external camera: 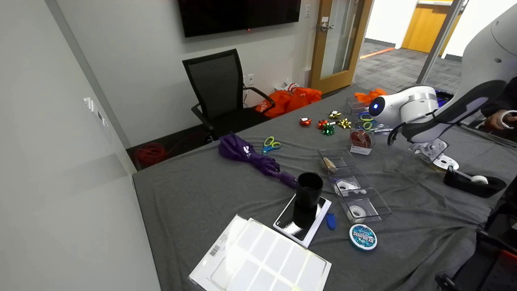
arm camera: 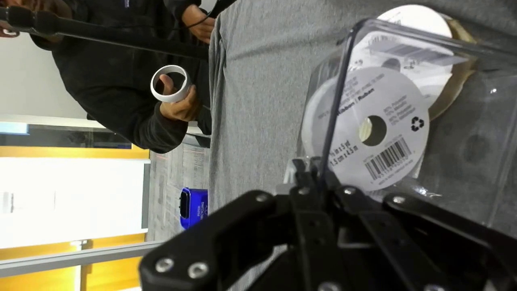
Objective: Remove the white decorating ribbon from the stationary holder and put it on the table
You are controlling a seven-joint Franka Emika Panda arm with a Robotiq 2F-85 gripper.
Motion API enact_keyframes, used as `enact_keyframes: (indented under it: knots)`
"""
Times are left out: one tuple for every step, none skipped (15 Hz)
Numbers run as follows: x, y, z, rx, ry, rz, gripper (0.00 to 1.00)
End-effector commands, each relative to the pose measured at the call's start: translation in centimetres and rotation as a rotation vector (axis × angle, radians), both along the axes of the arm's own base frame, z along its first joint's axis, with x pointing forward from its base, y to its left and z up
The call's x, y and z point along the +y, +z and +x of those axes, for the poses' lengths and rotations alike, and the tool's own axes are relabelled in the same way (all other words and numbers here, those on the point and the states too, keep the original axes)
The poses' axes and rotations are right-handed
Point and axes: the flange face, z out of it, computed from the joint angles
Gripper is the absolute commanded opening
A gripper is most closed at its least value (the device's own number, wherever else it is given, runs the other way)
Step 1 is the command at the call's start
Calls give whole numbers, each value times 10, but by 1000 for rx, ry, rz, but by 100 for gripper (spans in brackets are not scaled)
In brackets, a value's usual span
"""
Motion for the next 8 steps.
enact_keyframes:
  knots:
    - [-6,-9,12,-65,-5,29,2]
    - [-5,-9,14,-83,-19,40,2]
    - [-5,-8,16,-95,-34,46,2]
    - [-4,-7,19,-105,-43,52,2]
    - [-4,-6,20,-113,-52,57,2]
    - [-3,-4,22,-122,-60,60,2]
    - [-1,-3,24,-130,-67,65,2]
    - [-1,-3,25,-138,-72,70,2]
